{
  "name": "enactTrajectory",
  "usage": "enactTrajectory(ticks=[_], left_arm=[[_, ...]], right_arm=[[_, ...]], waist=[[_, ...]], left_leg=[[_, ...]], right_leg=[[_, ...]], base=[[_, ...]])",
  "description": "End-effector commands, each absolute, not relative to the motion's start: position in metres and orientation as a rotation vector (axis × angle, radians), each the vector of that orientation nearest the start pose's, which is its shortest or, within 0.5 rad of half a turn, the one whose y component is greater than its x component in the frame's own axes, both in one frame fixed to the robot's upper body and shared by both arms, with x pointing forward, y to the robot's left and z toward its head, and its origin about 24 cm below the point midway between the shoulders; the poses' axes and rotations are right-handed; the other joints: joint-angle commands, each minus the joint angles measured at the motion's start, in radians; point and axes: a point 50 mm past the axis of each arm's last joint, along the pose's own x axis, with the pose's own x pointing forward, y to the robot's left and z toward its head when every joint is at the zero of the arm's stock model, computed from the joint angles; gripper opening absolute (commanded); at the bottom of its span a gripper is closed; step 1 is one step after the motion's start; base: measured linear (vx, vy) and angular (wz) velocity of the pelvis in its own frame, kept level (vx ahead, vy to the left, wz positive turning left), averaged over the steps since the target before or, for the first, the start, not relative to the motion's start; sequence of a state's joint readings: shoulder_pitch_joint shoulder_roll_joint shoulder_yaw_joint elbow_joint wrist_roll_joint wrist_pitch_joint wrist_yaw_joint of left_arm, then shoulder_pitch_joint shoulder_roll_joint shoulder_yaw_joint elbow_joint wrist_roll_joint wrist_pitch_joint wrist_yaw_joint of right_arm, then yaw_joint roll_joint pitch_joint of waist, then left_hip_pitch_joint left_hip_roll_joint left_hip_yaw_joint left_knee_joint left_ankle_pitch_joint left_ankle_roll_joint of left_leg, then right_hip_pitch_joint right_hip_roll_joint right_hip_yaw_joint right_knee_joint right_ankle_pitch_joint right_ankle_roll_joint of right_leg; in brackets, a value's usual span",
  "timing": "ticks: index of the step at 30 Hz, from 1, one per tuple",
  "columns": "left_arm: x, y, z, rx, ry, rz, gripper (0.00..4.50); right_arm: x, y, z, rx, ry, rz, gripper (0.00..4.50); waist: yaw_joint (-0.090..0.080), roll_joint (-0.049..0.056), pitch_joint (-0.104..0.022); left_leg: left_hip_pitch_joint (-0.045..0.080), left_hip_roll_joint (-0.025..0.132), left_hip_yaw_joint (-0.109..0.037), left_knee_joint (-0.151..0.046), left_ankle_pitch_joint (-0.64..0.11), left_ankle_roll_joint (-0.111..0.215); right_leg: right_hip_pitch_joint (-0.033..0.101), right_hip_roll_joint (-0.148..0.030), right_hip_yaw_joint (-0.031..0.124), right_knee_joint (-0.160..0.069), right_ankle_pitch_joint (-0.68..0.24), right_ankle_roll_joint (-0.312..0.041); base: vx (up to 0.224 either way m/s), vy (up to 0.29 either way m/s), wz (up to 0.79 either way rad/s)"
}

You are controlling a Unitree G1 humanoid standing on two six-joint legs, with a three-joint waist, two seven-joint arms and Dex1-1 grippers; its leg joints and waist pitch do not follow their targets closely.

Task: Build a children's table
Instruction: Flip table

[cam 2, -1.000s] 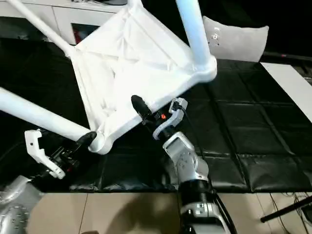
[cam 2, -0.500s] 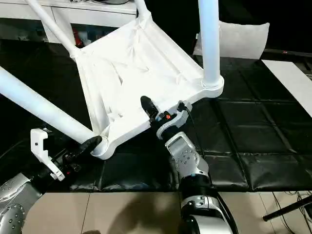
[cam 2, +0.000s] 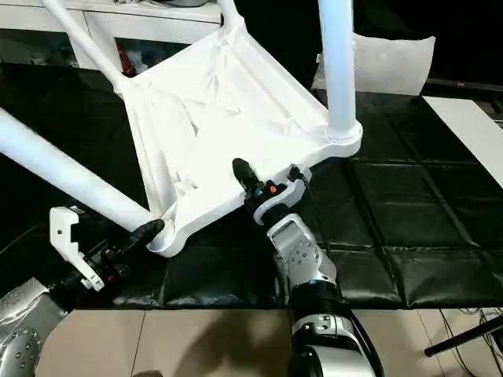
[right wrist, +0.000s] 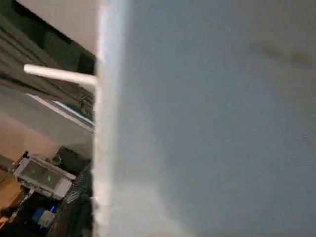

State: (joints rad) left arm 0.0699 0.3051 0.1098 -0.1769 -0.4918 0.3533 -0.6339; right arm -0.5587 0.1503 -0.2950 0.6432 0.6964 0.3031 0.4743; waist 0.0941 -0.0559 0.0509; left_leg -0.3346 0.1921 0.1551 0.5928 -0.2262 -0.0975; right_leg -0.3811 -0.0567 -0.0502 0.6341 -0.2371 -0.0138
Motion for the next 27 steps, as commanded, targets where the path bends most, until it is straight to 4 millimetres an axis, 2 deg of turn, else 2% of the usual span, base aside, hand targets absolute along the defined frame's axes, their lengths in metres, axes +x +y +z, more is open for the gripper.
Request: enactTrajectory(ticks=[1, 4, 6, 7, 9, 12, 17, 19, 20, 21, 22, 24, 27], left_arm=[[0.221, 0.186, 0.037, -0.277, 0.262, -0.642, 2.74], [0.220, 0.189, 0.040, -0.264, 0.248, -0.639, 2.74], [0.218, 0.192, 0.040, -0.252, 0.245, -0.652, 2.74], [0.218, 0.192, 0.040, -0.252, 0.245, -0.652, 2.74], [0.214, 0.197, 0.039, -0.252, 0.240, -0.644, 2.74], [0.212, 0.201, 0.038, -0.244, 0.238, -0.642, 2.74], [0.212, 0.201, 0.041, -0.234, 0.214, -0.655, 2.74], [0.214, 0.196, 0.046, -0.255, 0.177, -0.697, 2.99], [0.214, 0.193, 0.048, -0.271, 0.159, -0.711, 3.15], [0.214, 0.193, 0.048, -0.273, 0.157, -0.712, 3.21], [0.215, 0.187, 0.053, -0.294, 0.114, -0.744, 3.23], [0.217, 0.181, 0.058, -0.290, 0.070, -0.773, 3.43], [0.215, 0.179, 0.055, -0.236, 0.115, -0.819, 3.65]], right_arm=[[0.351, -0.065, 0.089, 1.033, 0.024, 0.580, 2.17], [0.354, -0.072, 0.091, 1.037, -0.002, 0.544, 2.11], [0.357, -0.083, 0.092, 1.042, -0.030, 0.495, 2.10], [0.357, -0.083, 0.092, 1.042, -0.030, 0.495, 2.09], [0.359, -0.097, 0.094, 1.059, -0.074, 0.426, 2.08], [0.360, -0.104, 0.094, 1.053, -0.089, 0.398, 2.06], [0.360, -0.116, 0.093, 1.050, -0.111, 0.357, 2.05], [0.358, -0.118, 0.094, 1.069, -0.123, 0.350, 2.04], [0.358, -0.118, 0.094, 1.077, -0.128, 0.347, 2.04], [0.358, -0.119, 0.094, 1.078, -0.129, 0.346, 2.04], [0.356, -0.120, 0.095, 1.091, -0.140, 0.346, 2.03], [0.353, -0.121, 0.096, 1.099, -0.153, 0.354, 2.03], [0.350, -0.123, 0.099, 1.078, -0.175, 0.358, 2.03]], waist=[[0.002, 0.024, -0.058], [0.000, 0.023, -0.058], [-0.001, 0.029, -0.057], [-0.001, 0.028, -0.056], [-0.001, 0.031, -0.056], [-0.001, 0.031, -0.059], [0.000, 0.029, -0.060], [0.002, 0.030, -0.063], [0.005, 0.035, -0.063], [0.010, 0.034, -0.067], [0.014, 0.035, -0.067], [0.019, 0.032, -0.066], [0.018, 0.034, -0.064]], left_leg=[[-0.004, 0.033, 0.000, -0.070, 0.011, 0.018], [-0.006, 0.031, 0.000, -0.068, 0.026, 0.023], [-0.006, 0.031, 0.000, -0.069, 0.013, 0.022], [-0.006, 0.031, 0.000, -0.069, 0.006, 0.021], [-0.006, 0.033, 0.000, -0.069, 0.003, 0.020], [-0.006, 0.031, 0.001, -0.066, 0.033, 0.026], [-0.006, 0.031, 0.001, -0.065, 0.035, 0.032], [-0.003, 0.031, 0.004, -0.062, 0.044, 0.033], [-0.001, 0.030, 0.006, -0.060, 0.049, 0.040], [0.000, 0.031, 0.006, -0.057, 0.072, 0.046], [-0.002, 0.031, 0.006, -0.056, 0.085, 0.049], [-0.015, 0.028, 0.007, -0.053, 0.086, 0.052], [-0.019, 0.029, 0.005, -0.055, 0.058, 0.048]], right_leg=[[0.051, -0.074, 0.050, -0.051, 0.129, -0.217], [0.053, -0.072, 0.049, -0.048, 0.159, -0.223], [0.052, -0.073, 0.049, -0.050, 0.143, -0.228], [0.052, -0.073, 0.049, -0.051, 0.131, -0.227], [0.052, -0.074, 0.049, -0.050, 0.127, -0.228], [0.052, -0.072, 0.049, -0.047, 0.169, -0.232], [0.052, -0.073, 0.049, -0.045, 0.185, -0.239], [0.049, -0.072, 0.050, -0.041, 0.205, -0.241], [0.045, -0.067, 0.049, -0.041, 0.223, -0.240], [0.045, -0.066, 0.049, -0.038, 0.255, -0.240], [0.044, -0.066, 0.049, -0.036, 0.272, -0.241], [0.047, -0.066, 0.050, -0.031, 0.295, -0.244], [0.050, -0.069, 0.049, -0.034, 0.258, -0.226]], base=[[0.000, 0.000, 0.00], [0.000, 0.000, 0.00], [0.000, 0.000, 0.00], [0.000, 0.000, 0.00], [0.000, 0.000, 0.00], [0.000, 0.000, 0.00], [0.000, 0.000, 0.00], [0.000, 0.000, 0.00], [0.000, 0.000, 0.00], [0.000, 0.000, 0.00], [0.000, 0.000, 0.00], [0.000, 0.000, 0.00], [0.000, 0.000, 0.00]])
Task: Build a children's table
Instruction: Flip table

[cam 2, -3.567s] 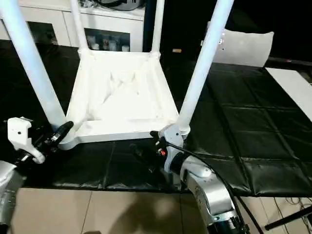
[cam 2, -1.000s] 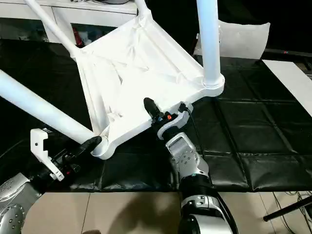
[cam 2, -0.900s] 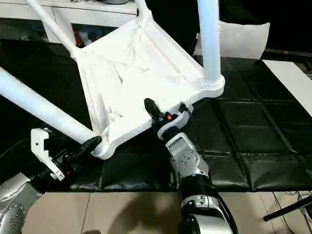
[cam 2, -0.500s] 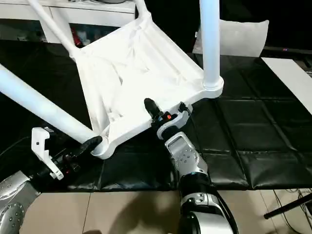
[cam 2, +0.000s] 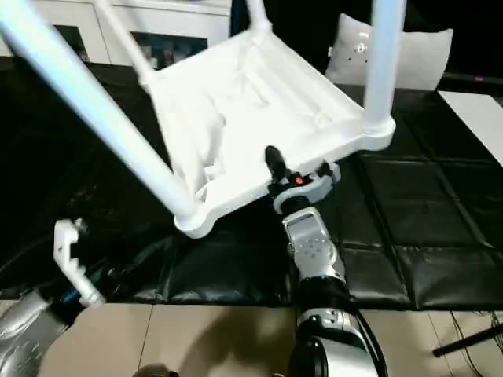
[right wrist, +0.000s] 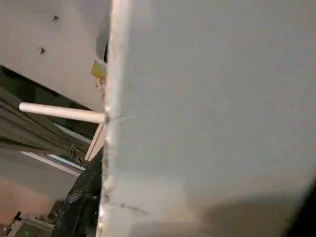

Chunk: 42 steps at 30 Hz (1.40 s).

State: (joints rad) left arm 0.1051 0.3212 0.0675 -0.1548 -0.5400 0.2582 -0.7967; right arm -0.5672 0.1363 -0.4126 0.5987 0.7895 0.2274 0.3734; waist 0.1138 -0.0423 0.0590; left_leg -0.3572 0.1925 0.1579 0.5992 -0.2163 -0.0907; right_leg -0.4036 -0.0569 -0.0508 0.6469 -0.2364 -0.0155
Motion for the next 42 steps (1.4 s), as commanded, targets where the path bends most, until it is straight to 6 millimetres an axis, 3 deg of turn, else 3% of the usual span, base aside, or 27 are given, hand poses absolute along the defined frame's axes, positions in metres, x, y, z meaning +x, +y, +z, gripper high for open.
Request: enactTrajectory(ticks=[1, 3, 6, 10, 13, 16, 18, 20, 27, 34, 35, 36, 39, 41, 42], left_arm=[[0.214, 0.179, 0.054, -0.224, 0.130, -0.831, 3.65], [0.211, 0.180, 0.053, -0.186, 0.153, -0.864, 3.73], [0.209, 0.178, 0.071, -0.148, 0.118, -0.910, 4.01], [0.204, 0.171, 0.088, -0.106, 0.133, -0.985, 4.26], [0.203, 0.169, 0.097, -0.077, 0.147, -1.004, 4.42], [0.208, 0.168, 0.115, -0.044, 0.129, -1.017, 4.44], [0.214, 0.165, 0.132, -0.029, 0.083, -1.021, 4.44], [0.217, 0.163, 0.140, -0.020, 0.068, -1.028, 4.48], [0.231, 0.161, 0.173, 0.122, 0.011, -1.011, 4.50], [0.245, 0.159, 0.198, 0.263, -0.049, -0.944, 4.50], [0.246, 0.158, 0.201, 0.284, -0.059, -0.938, 4.50], [0.252, 0.157, 0.210, 0.412, -0.098, -0.907, 4.50], [0.257, 0.155, 0.220, 0.588, -0.133, -0.886, 4.50], [0.259, 0.152, 0.236, 0.657, -0.221, -0.866, 4.50], [0.259, 0.148, 0.249, 0.709, -0.295, -0.867, 4.50]], right_arm=[[0.349, -0.124, 0.100, 1.068, -0.181, 0.358, 2.03], [0.348, -0.128, 0.103, 1.026, -0.196, 0.341, 2.03], [0.346, -0.143, 0.112, 0.830, -0.231, 0.273, 2.02], [0.345, -0.153, 0.125, 0.717, -0.254, 0.232, 2.02], [0.344, -0.157, 0.134, 0.642, -0.254, 0.222, 2.02], [0.345, -0.163, 0.146, 0.539, -0.245, 0.183, 2.00], [0.347, -0.168, 0.155, 0.498, -0.238, 0.135, 1.99], [0.348, -0.169, 0.160, 0.474, -0.236, 0.129, 1.99], [0.352, -0.174, 0.177, 0.163, -0.131, 0.097, 1.98], [0.352, -0.175, 0.182, -0.002, -0.026, 0.070, 1.95], [0.352, -0.174, 0.181, -0.019, -0.014, 0.070, 1.95], [0.351, -0.168, 0.178, -0.062, 0.026, 0.096, 1.95], [0.350, -0.160, 0.170, -0.071, 0.077, 0.106, 2.64], [0.349, -0.157, 0.162, -0.070, 0.124, 0.101, 2.75], [0.349, -0.156, 0.154, -0.093, 0.156, 0.082, 2.86]], waist=[[-0.003, 0.021, -0.073], [-0.006, 0.021, -0.072], [-0.008, 0.020, -0.071], [-0.004, 0.022, -0.070], [-0.007, 0.017, -0.067], [-0.008, 0.015, -0.066], [-0.006, 0.016, -0.069], [-0.009, 0.011, -0.066], [-0.010, 0.007, -0.066], [-0.009, 0.004, -0.068], [-0.010, 0.000, -0.068], [-0.010, -0.006, -0.067], [-0.011, -0.005, -0.066], [-0.012, -0.007, -0.068], [-0.017, -0.007, -0.069]], left_leg=[[0.005, 0.028, 0.002, -0.062, 0.045, 0.041], [0.006, 0.028, 0.001, -0.062, 0.046, 0.039], [0.006, 0.029, 0.002, -0.063, 0.049, 0.023], [0.009, 0.027, 0.004, -0.063, 0.038, 0.011], [0.006, 0.021, 0.006, -0.062, 0.032, 0.006], [0.005, 0.019, 0.006, -0.062, 0.036, 0.000], [0.012, 0.017, 0.007, -0.061, 0.039, -0.012], [0.003, 0.014, 0.006, -0.063, 0.026, -0.028], [0.000, 0.008, 0.007, -0.061, 0.014, -0.048], [0.001, 0.009, 0.007, -0.057, 0.008, -0.065], [-0.001, 0.008, 0.009, -0.057, 0.006, -0.064], [-0.002, 0.010, 0.009, -0.058, 0.006, -0.069], [-0.003, 0.012, 0.006, -0.059, 0.004, -0.079], [-0.002, 0.012, 0.006, -0.059, 0.007, -0.087], [-0.003, 0.012, 0.005, -0.058, 0.015, -0.100]], right_leg=[[0.071, -0.068, 0.049, -0.047, 0.250, -0.220], [0.069, -0.066, 0.049, -0.048, 0.232, -0.206], [0.068, -0.065, 0.049, -0.047, 0.229, -0.203], [0.066, -0.060, 0.049, -0.046, 0.208, -0.196], [0.067, -0.055, 0.050, -0.048, 0.196, -0.177], [0.068, -0.053, 0.051, -0.048, 0.183, -0.156], [0.062, -0.049, 0.050, -0.047, 0.175, -0.149], [0.068, -0.051, 0.050, -0.050, 0.141, -0.141], [0.069, -0.045, 0.052, -0.055, 0.077, -0.094], [0.066, -0.044, 0.053, -0.054, 0.057, -0.082], [0.066, -0.044, 0.054, -0.056, 0.053, -0.080], [0.066, -0.045, 0.054, -0.057, 0.043, -0.075], [0.065, -0.049, 0.053, -0.058, 0.004, -0.044], [0.064, -0.049, 0.054, -0.057, 0.000, -0.043], [0.065, -0.050, 0.053, -0.054, 0.024, -0.061]], base=[[0.000, 0.000, 0.00], [0.000, 0.000, 0.00], [0.000, 0.000, 0.00], [0.000, 0.000, 0.00], [0.000, 0.000, 0.00], [0.000, 0.000, 0.00], [0.000, 0.000, 0.00], [0.000, 0.000, 0.00], [0.000, 0.000, 0.00], [0.000, 0.000, 0.00], [0.000, 0.000, 0.00], [0.000, 0.000, 0.00], [0.000, 0.000, 0.00], [0.000, 0.000, 0.00], [0.000, 0.000, 0.00]])
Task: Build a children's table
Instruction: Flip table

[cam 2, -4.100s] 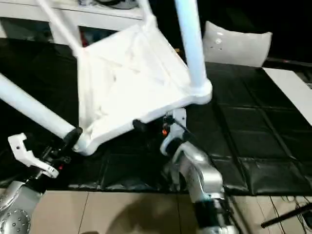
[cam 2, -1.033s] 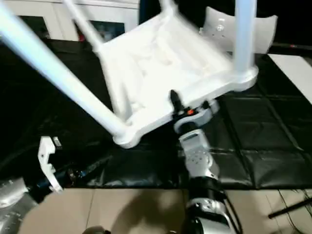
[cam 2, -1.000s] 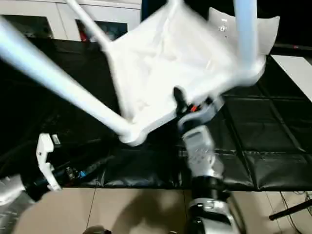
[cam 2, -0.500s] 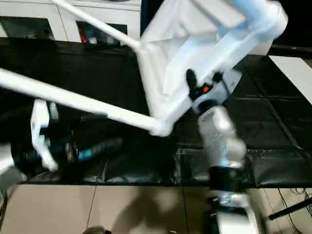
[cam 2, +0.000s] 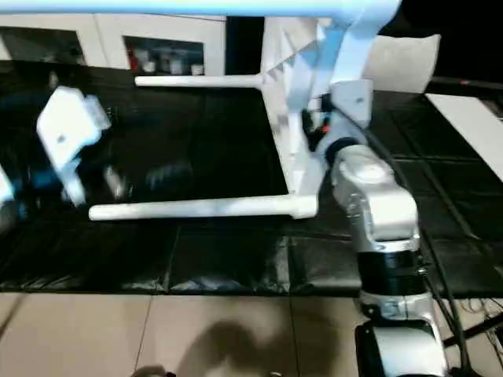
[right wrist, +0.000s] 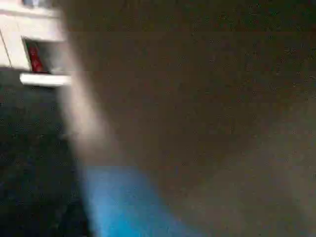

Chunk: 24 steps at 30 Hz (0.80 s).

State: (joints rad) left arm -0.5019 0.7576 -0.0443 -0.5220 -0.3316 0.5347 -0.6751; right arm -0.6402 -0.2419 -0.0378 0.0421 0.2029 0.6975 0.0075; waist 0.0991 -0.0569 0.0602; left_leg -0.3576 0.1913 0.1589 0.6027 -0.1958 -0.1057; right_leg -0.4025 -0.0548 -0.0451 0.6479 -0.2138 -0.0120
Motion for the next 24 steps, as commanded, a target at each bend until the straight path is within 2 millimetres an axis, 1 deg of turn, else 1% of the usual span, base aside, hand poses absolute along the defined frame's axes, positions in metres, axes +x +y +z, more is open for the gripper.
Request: enactTrajectory(ticks=[1, 2, 3, 4, 5, 6, 7, 8, 9, 10, 11, 12, 13, 14, 15, 16, 17, 18, 23, 24], left_arm=[[0.259, 0.147, 0.254, 0.727, -0.317, -0.864, 4.50], [0.258, 0.145, 0.259, 0.749, -0.345, -0.860, 4.50], [0.257, 0.142, 0.266, 0.787, -0.399, -0.858, 4.50], [0.256, 0.141, 0.270, 0.808, -0.426, -0.856, 4.50], [0.255, 0.139, 0.274, 0.821, -0.466, -0.856, 4.50], [0.252, 0.136, 0.281, 0.836, -0.526, -0.871, 4.50], [0.251, 0.135, 0.282, 0.843, -0.545, -0.871, 4.50], [0.250, 0.134, 0.286, 0.855, -0.580, -0.870, 4.50], [0.250, 0.133, 0.288, 0.864, -0.604, -0.868, 4.50], [0.251, 0.134, 0.292, 0.901, -0.632, -0.831, 4.50], [0.254, 0.136, 0.292, 0.914, -0.623, -0.809, 4.50], [0.259, 0.140, 0.293, 0.948, -0.603, -0.760, 4.50], [0.261, 0.142, 0.294, 0.970, -0.604, -0.733, 4.50], [0.265, 0.145, 0.295, 1.003, -0.603, -0.684, 4.50], [0.276, 0.154, 0.299, 1.059, -0.603, -0.564, 4.50], [0.278, 0.157, 0.300, 1.074, -0.607, -0.532, 4.50], [0.282, 0.161, 0.302, 1.098, -0.601, -0.488, 4.50], [0.288, 0.167, 0.306, 1.136, -0.596, -0.424, 4.50], [0.294, 0.174, 0.309, 1.160, -0.586, -0.346, 4.50], [0.298, 0.177, 0.311, 1.158, -0.586, -0.311, 4.50]], right_arm=[[0.349, -0.156, 0.150, -0.106, 0.164, 0.075, 2.97], [0.349, -0.156, 0.146, -0.126, 0.176, 0.067, 2.97], [0.349, -0.159, 0.136, -0.183, 0.193, 0.046, 3.16], [0.349, -0.161, 0.131, -0.214, 0.202, 0.036, 3.16], [0.349, -0.163, 0.125, -0.219, 0.202, 0.018, 3.16], [0.350, -0.165, 0.118, -0.208, 0.196, -0.006, 3.16], [0.350, -0.165, 0.117, -0.211, 0.192, -0.010, 3.16], [0.351, -0.166, 0.114, -0.213, 0.184, -0.024, 3.16], [0.352, -0.167, 0.112, -0.214, 0.179, -0.033, 3.16], [0.356, -0.167, 0.107, -0.198, 0.167, -0.041, 3.16], [0.357, -0.167, 0.106, -0.195, 0.163, -0.043, 3.16], [0.359, -0.167, 0.104, -0.181, 0.151, -0.044, 3.16], [0.359, -0.167, 0.103, -0.177, 0.148, -0.042, 3.01], [0.360, -0.167, 0.102, -0.172, 0.144, -0.042, 3.01], [0.362, -0.168, 0.101, -0.166, 0.127, -0.053, 2.90], [0.362, -0.168, 0.101, -0.167, 0.121, -0.056, 2.90], [0.363, -0.168, 0.101, -0.172, 0.121, -0.052, 2.79], [0.364, -0.166, 0.100, -0.181, 0.119, -0.044, 2.71], [0.366, -0.164, 0.100, -0.198, 0.097, -0.033, 2.45], [0.367, -0.163, 0.101, -0.204, 0.085, -0.028, 2.40]], waist=[[-0.003, 0.005, -0.069], [-0.004, 0.004, -0.071], [-0.007, 0.003, -0.069], [-0.008, 0.002, -0.068], [-0.009, 0.003, -0.068], [-0.008, 0.000, -0.068], [-0.008, 0.000, -0.067], [-0.007, 0.006, -0.069], [-0.007, 0.005, -0.069], [-0.008, 0.008, -0.069], [-0.008, 0.011, -0.069], [-0.011, 0.009, -0.068], [-0.013, 0.009, -0.067], [-0.012, 0.013, -0.067], [-0.012, 0.016, -0.066], [-0.014, 0.015, -0.066], [-0.015, 0.013, -0.066], [-0.012, 0.015, -0.067], [-0.009, 0.016, -0.068], [-0.010, 0.018, -0.070]], left_leg=[[-0.003, 0.014, 0.005, -0.062, -0.006, -0.086], [-0.003, 0.013, 0.005, -0.061, -0.005, -0.091], [-0.004, 0.013, 0.005, -0.061, -0.013, -0.097], [-0.006, 0.014, 0.005, -0.061, -0.018, -0.098], [-0.006, 0.014, 0.005, -0.061, -0.029, -0.100], [-0.004, 0.016, 0.007, -0.061, -0.047, -0.100], [-0.003, 0.016, 0.007, -0.061, -0.052, -0.097], [-0.004, 0.017, 0.006, -0.060, -0.054, -0.098], [-0.003, 0.016, 0.007, -0.060, -0.056, -0.101], [-0.002, 0.017, 0.006, -0.060, -0.062, -0.104], [-0.003, 0.018, 0.005, -0.061, -0.072, -0.102], [-0.002, 0.018, 0.005, -0.060, -0.100, -0.102], [-0.002, 0.017, 0.005, -0.061, -0.109, -0.100], [0.000, 0.018, 0.004, -0.061, -0.121, -0.098], [0.001, 0.019, 0.003, -0.061, -0.130, -0.095], [0.000, 0.017, 0.003, -0.060, -0.136, -0.093], [-0.001, 0.017, 0.003, -0.060, -0.137, -0.094], [0.003, 0.018, 0.001, -0.061, -0.140, -0.093], [0.000, 0.021, 0.000, -0.061, -0.136, -0.091], [-0.001, 0.020, 0.000, -0.060, -0.128, -0.090]], right_leg=[[0.064, -0.052, 0.047, -0.056, 0.002, -0.066], [0.065, -0.053, 0.047, -0.055, 0.007, -0.070], [0.064, -0.054, 0.046, -0.057, -0.003, -0.073], [0.065, -0.055, 0.046, -0.059, -0.011, -0.073], [0.065, -0.057, 0.046, -0.058, -0.023, -0.073], [0.062, -0.059, 0.048, -0.060, -0.053, -0.074], [0.061, -0.060, 0.049, -0.061, -0.060, -0.075], [0.059, -0.061, 0.048, -0.059, -0.060, -0.083], [0.059, -0.059, 0.048, -0.060, -0.052, -0.088], [0.058, -0.057, 0.047, -0.057, -0.048, -0.091], [0.057, -0.059, 0.046, -0.059, -0.055, -0.092], [0.056, -0.058, 0.046, -0.060, -0.076, -0.093], [0.056, -0.057, 0.046, -0.061, -0.088, -0.092], [0.054, -0.058, 0.046, -0.065, -0.108, -0.088], [0.052, -0.057, 0.045, -0.066, -0.116, -0.087], [0.052, -0.057, 0.045, -0.067, -0.122, -0.086], [0.054, -0.057, 0.046, -0.066, -0.127, -0.085], [0.050, -0.059, 0.045, -0.067, -0.141, -0.089], [0.051, -0.063, 0.045, -0.062, -0.108, -0.115], [0.051, -0.061, 0.044, -0.060, -0.085, -0.126]], base=[[0.000, 0.000, 0.00], [0.000, 0.000, 0.00], [0.000, 0.000, 0.00], [0.000, 0.000, 0.00], [0.000, 0.000, 0.00], [0.000, 0.000, 0.00], [0.000, 0.000, 0.00], [0.000, 0.000, 0.00], [0.000, 0.000, 0.00], [0.000, 0.000, 0.00], [0.000, 0.000, 0.00], [0.000, 0.000, 0.00], [0.000, 0.000, 0.00], [0.000, 0.000, 0.00], [0.000, 0.000, 0.00], [0.000, 0.000, 0.00], [0.000, 0.000, 0.00], [0.000, 0.000, 0.00], [0.000, 0.000, 0.00], [0.000, 0.000, 0.00]])
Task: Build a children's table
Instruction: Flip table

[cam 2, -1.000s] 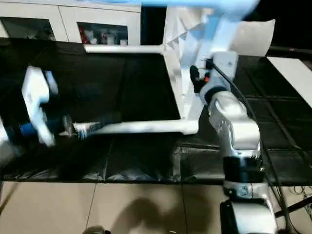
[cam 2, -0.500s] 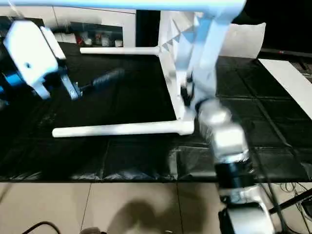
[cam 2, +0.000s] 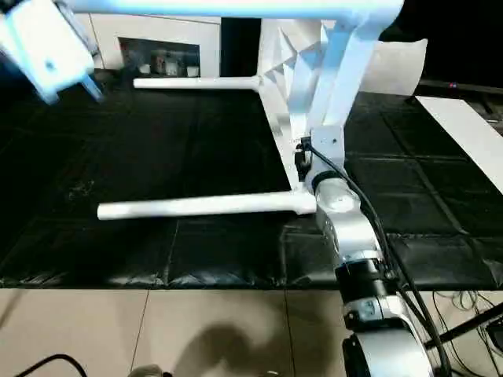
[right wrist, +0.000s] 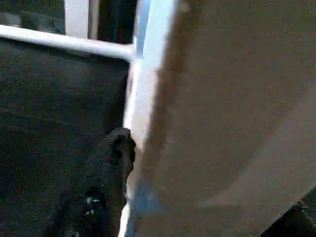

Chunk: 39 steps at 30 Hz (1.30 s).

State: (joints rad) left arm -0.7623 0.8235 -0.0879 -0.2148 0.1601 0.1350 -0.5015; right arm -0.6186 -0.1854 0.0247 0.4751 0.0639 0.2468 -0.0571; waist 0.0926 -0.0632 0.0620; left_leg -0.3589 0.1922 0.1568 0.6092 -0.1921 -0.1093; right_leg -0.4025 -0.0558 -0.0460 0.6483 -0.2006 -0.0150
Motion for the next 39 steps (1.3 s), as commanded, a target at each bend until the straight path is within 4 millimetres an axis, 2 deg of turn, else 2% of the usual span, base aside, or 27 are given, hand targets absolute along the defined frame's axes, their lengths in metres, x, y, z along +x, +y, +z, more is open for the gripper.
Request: enactTrajectory(ticks=[1, 3, 7, 9, 10, 14, 16, 18, 20, 21, 22, 28, 31, 33, 34, 35, 36, 37, 38, 39], left_arm=[[0.298, 0.177, 0.311, 1.157, -0.586, -0.310, 4.50], [0.303, 0.179, 0.310, 1.144, -0.586, -0.298, 4.21], [0.309, 0.177, 0.312, 1.138, -0.589, -0.296, 4.11], [0.313, 0.175, 0.312, 1.147, -0.588, -0.296, 3.75], [0.317, 0.172, 0.312, 1.156, -0.588, -0.299, 3.75], [0.325, 0.169, 0.309, 1.191, -0.563, -0.319, 3.36], [0.335, 0.171, 0.307, 1.232, -0.524, -0.316, 3.23], [0.338, 0.173, 0.306, 1.238, -0.505, -0.317, 3.05], [0.342, 0.176, 0.306, 1.234, -0.497, -0.300, 2.88], [0.344, 0.179, 0.307, 1.230, -0.492, -0.281, 2.77], [0.346, 0.182, 0.308, 1.228, -0.489, -0.266, 2.77], [0.347, 0.182, 0.311, 1.197, -0.504, -0.283, 2.33], [0.345, 0.179, 0.310, 1.171, -0.497, -0.324, 2.13], [0.341, 0.180, 0.315, 1.114, -0.497, -0.343, 2.09], [0.339, 0.179, 0.315, 1.064, -0.489, -0.376, 2.00], [0.339, 0.179, 0.315, 1.064, -0.489, -0.376, 2.00], [0.338, 0.177, 0.313, 1.011, -0.481, -0.410, 1.97], [0.336, 0.174, 0.309, 0.932, -0.468, -0.459, 1.94], [0.335, 0.174, 0.307, 0.912, -0.465, -0.471, 1.94], [0.335, 0.170, 0.302, 0.803, -0.451, -0.526, 1.89]], right_arm=[[0.367, -0.163, 0.101, -0.204, 0.085, -0.028, 2.34], [0.368, -0.162, 0.103, -0.214, 0.073, -0.024, 2.25], [0.369, -0.161, 0.109, -0.250, 0.045, -0.009, 2.14], [0.369, -0.159, 0.111, -0.266, 0.035, 0.004, 2.08], [0.370, -0.158, 0.112, -0.278, 0.029, 0.016, 2.08], [0.370, -0.155, 0.114, -0.284, 0.020, 0.024, 2.06], [0.369, -0.154, 0.114, -0.286, 0.015, 0.028, 2.06], [0.369, -0.154, 0.114, -0.286, 0.015, 0.030, 2.06], [0.368, -0.153, 0.114, -0.287, 0.014, 0.033, 2.06], [0.368, -0.153, 0.114, -0.287, 0.012, 0.035, 2.06], [0.368, -0.153, 0.114, -0.289, 0.009, 0.036, 2.06], [0.367, -0.157, 0.121, -0.327, -0.013, 0.038, 2.06], [0.367, -0.158, 0.141, -0.422, -0.046, 0.104, 2.06], [0.368, -0.165, 0.163, -0.480, -0.046, 0.159, 2.06], [0.369, -0.170, 0.178, -0.521, -0.043, 0.192, 2.06], [0.369, -0.170, 0.178, -0.521, -0.043, 0.192, 2.06], [0.371, -0.175, 0.189, -0.549, -0.050, 0.198, 2.06], [0.374, -0.181, 0.204, -0.583, -0.052, 0.216, 2.06], [0.374, -0.183, 0.207, -0.590, -0.051, 0.223, 2.06], [0.376, -0.188, 0.219, -0.622, -0.029, 0.261, 2.06]], waist=[[-0.003, 0.024, -0.072], [-0.001, 0.025, -0.072], [0.002, 0.026, -0.076], [0.002, 0.026, -0.077], [0.002, 0.026, -0.076], [0.001, 0.024, -0.075], [0.001, 0.030, -0.076], [0.001, 0.028, -0.076], [0.000, 0.036, -0.076], [0.000, 0.034, -0.076], [0.000, 0.036, -0.075], [0.002, 0.036, -0.075], [0.006, 0.036, -0.075], [0.010, 0.033, -0.078], [0.010, 0.031, -0.078], [0.010, 0.031, -0.078], [0.011, 0.034, -0.075], [0.011, 0.035, -0.075], [0.012, 0.033, -0.076], [0.011, 0.035, -0.074]], left_leg=[[0.001, 0.018, 0.002, -0.066, -0.128, -0.086], [0.001, 0.017, 0.003, -0.065, -0.118, -0.084], [-0.002, 0.018, 0.002, -0.064, -0.090, -0.080], [-0.003, 0.018, 0.002, -0.064, -0.082, -0.079], [-0.002, 0.017, 0.002, -0.063, -0.087, -0.077], [-0.004, 0.017, 0.002, -0.064, -0.102, -0.072], [-0.004, 0.017, 0.001, -0.063, -0.089, -0.069], [-0.004, 0.016, 0.001, -0.063, -0.079, -0.067], [-0.004, 0.017, 0.000, -0.063, -0.073, -0.068], [-0.004, 0.017, 0.000, -0.063, -0.080, -0.070], [-0.003, 0.016, 0.000, -0.063, -0.085, -0.070], [-0.003, 0.018, 0.000, -0.063, -0.089, -0.063], [-0.007, 0.015, 0.002, -0.060, -0.046, -0.044], [-0.009, 0.013, 0.003, -0.056, -0.015, -0.032], [-0.016, 0.009, 0.005, -0.054, 0.010, -0.017], [-0.016, 0.009, 0.005, -0.054, 0.010, -0.017], [-0.016, 0.008, 0.009, -0.052, 0.003, -0.002], [-0.016, 0.009, 0.010, -0.053, -0.001, -0.002], [-0.016, 0.009, 0.012, -0.050, -0.006, 0.002], [-0.015, 0.010, 0.014, -0.050, -0.017, 0.007]], right_leg=[[0.052, -0.059, 0.045, -0.060, -0.090, -0.125], [0.052, -0.060, 0.045, -0.059, -0.071, -0.132], [0.056, -0.060, 0.044, -0.053, -0.016, -0.143], [0.057, -0.059, 0.044, -0.051, 0.009, -0.149], [0.056, -0.059, 0.044, -0.052, 0.012, -0.151], [0.059, -0.063, 0.046, -0.055, -0.019, -0.149], [0.059, -0.063, 0.046, -0.054, -0.003, -0.152], [0.061, -0.064, 0.046, -0.052, 0.014, -0.155], [0.059, -0.062, 0.045, -0.051, 0.033, -0.162], [0.061, -0.063, 0.045, -0.052, 0.033, -0.165], [0.060, -0.062, 0.045, -0.052, 0.030, -0.166], [0.062, -0.065, 0.046, -0.054, 0.016, -0.172], [0.067, -0.063, 0.047, -0.050, 0.061, -0.178], [0.073, -0.060, 0.048, -0.045, 0.093, -0.180], [0.075, -0.058, 0.048, -0.042, 0.121, -0.185], [0.075, -0.058, 0.048, -0.042, 0.121, -0.185], [0.068, -0.060, 0.048, -0.047, 0.095, -0.191], [0.069, -0.062, 0.048, -0.047, 0.082, -0.196], [0.068, -0.060, 0.048, -0.048, 0.067, -0.205], [0.065, -0.061, 0.048, -0.049, 0.052, -0.215]], base=[[0.000, 0.000, 0.00], [0.000, 0.000, 0.00], [0.000, 0.000, 0.00], [0.000, 0.000, 0.00], [0.000, 0.000, 0.00], [0.000, 0.000, 0.00], [0.000, 0.000, 0.00], [0.000, 0.000, 0.00], [0.000, 0.000, 0.00], [0.000, 0.000, 0.00], [0.000, 0.000, 0.00], [0.000, 0.000, 0.00], [0.000, 0.000, 0.00], [0.000, 0.000, 0.00], [0.000, 0.000, 0.00], [0.000, 0.000, 0.00], [0.000, 0.000, 0.00], [0.000, 0.000, 0.00], [0.000, 0.000, 0.00], [0.000, 0.000, 0.00]])
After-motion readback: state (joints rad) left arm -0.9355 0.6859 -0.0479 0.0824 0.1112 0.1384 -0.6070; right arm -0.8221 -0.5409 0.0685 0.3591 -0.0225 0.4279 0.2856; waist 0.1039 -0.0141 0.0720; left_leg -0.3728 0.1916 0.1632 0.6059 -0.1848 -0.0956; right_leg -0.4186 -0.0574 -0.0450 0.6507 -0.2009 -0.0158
